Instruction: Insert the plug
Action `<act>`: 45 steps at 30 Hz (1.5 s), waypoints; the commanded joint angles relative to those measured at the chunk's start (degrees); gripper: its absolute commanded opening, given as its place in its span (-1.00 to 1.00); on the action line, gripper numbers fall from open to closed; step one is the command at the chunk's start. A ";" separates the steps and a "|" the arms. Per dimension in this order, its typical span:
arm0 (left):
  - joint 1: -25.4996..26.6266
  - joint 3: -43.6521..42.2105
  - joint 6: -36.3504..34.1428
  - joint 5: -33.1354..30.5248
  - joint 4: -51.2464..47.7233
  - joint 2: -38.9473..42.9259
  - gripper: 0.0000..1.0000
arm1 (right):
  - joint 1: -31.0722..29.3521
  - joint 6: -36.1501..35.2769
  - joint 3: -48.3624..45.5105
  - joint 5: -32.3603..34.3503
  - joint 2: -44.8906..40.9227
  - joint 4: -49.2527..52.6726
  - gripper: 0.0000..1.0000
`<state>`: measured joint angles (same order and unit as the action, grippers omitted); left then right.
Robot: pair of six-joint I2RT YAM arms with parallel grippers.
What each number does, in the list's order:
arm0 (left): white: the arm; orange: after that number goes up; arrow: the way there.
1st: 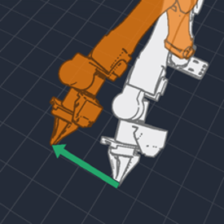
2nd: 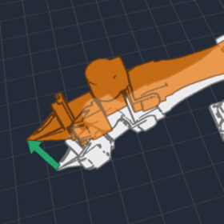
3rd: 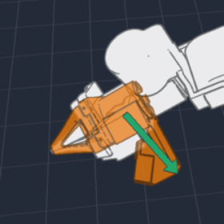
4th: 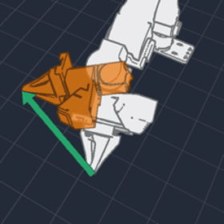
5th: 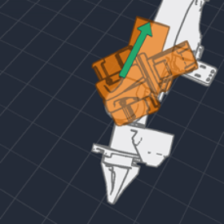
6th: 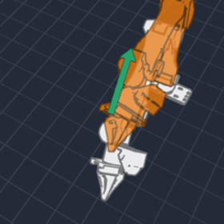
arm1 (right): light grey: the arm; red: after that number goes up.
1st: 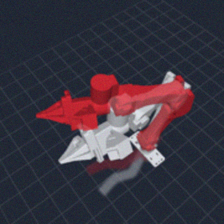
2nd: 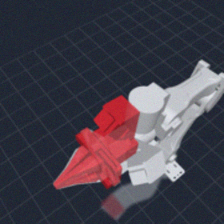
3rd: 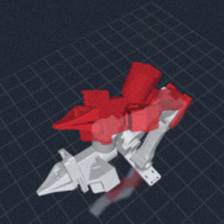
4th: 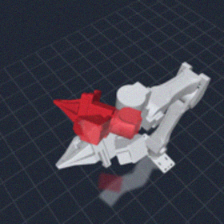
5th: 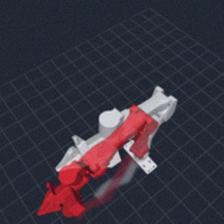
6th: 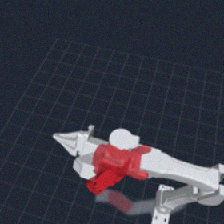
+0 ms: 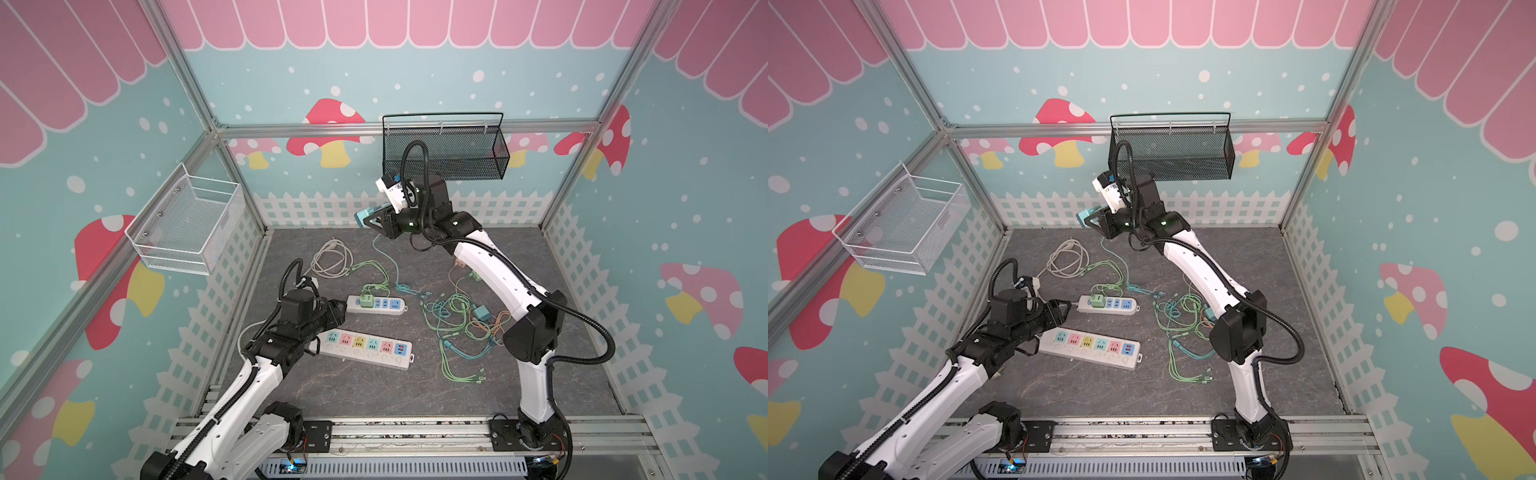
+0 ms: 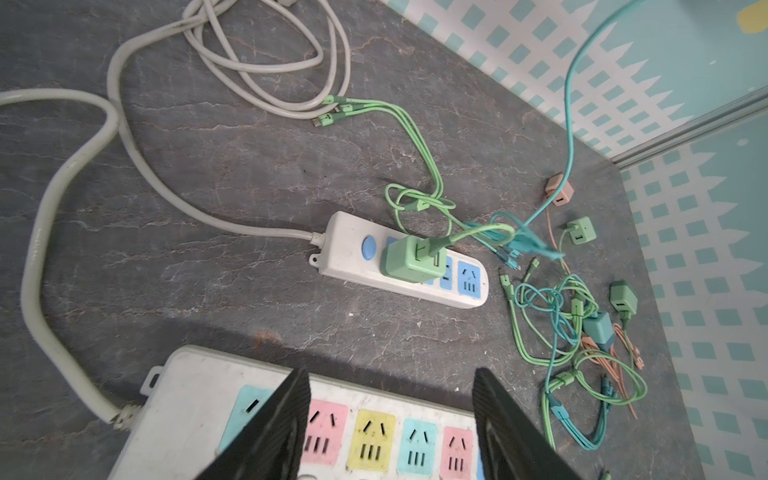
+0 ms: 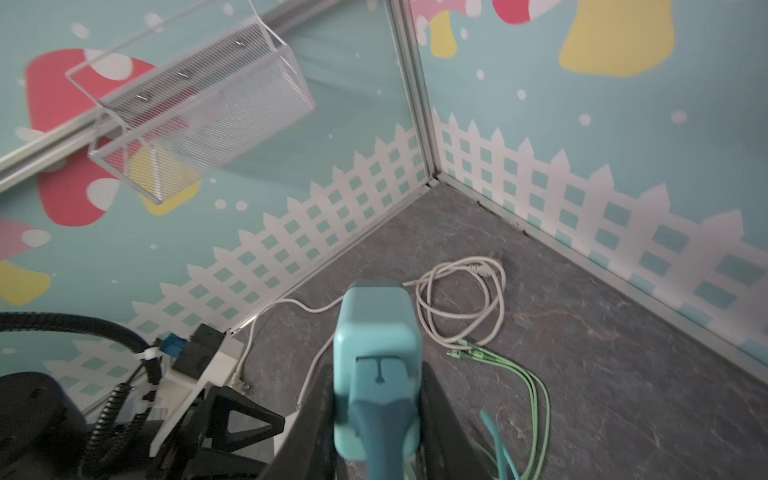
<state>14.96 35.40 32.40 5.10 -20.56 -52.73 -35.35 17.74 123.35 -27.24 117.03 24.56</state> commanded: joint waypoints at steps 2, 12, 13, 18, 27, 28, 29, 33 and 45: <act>-0.98 1.20 0.09 -2.09 -0.68 -5.05 0.24 | -0.08 0.89 -5.65 7.32 -1.47 1.63 -0.86; -5.47 5.47 -0.33 3.36 5.07 -21.12 0.05 | -0.08 -0.41 -15.78 12.11 -3.57 4.09 -1.00; -5.49 6.08 -0.61 4.00 5.50 -22.18 0.04 | 0.17 -1.62 -15.35 13.81 -3.43 5.01 -1.00; -5.53 7.77 -0.94 4.87 6.04 -24.88 0.01 | 3.91 -4.40 -6.65 14.58 -0.63 7.53 -1.00; -5.56 7.52 0.18 4.80 6.71 -26.15 0.01 | 5.49 -9.38 24.07 17.80 9.83 9.84 -1.00; -5.56 7.49 0.29 5.04 6.84 -26.34 0.01 | 5.47 -9.43 23.89 18.66 9.54 8.52 -1.00; -5.57 7.42 0.44 5.17 6.93 -26.58 0.01 | 5.56 -9.55 23.47 19.00 9.31 7.56 -1.00; -5.56 7.44 1.04 5.76 7.47 -27.41 0.01 | 5.57 -9.28 21.08 17.47 9.44 5.94 -1.00; -5.62 10.44 0.56 5.46 7.45 -32.39 0.00 | 2.58 -2.43 0.65 9.26 6.75 4.93 -1.00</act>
<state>9.76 43.62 32.77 11.16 -13.08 -84.12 -31.33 13.15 126.23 -15.99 125.64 30.44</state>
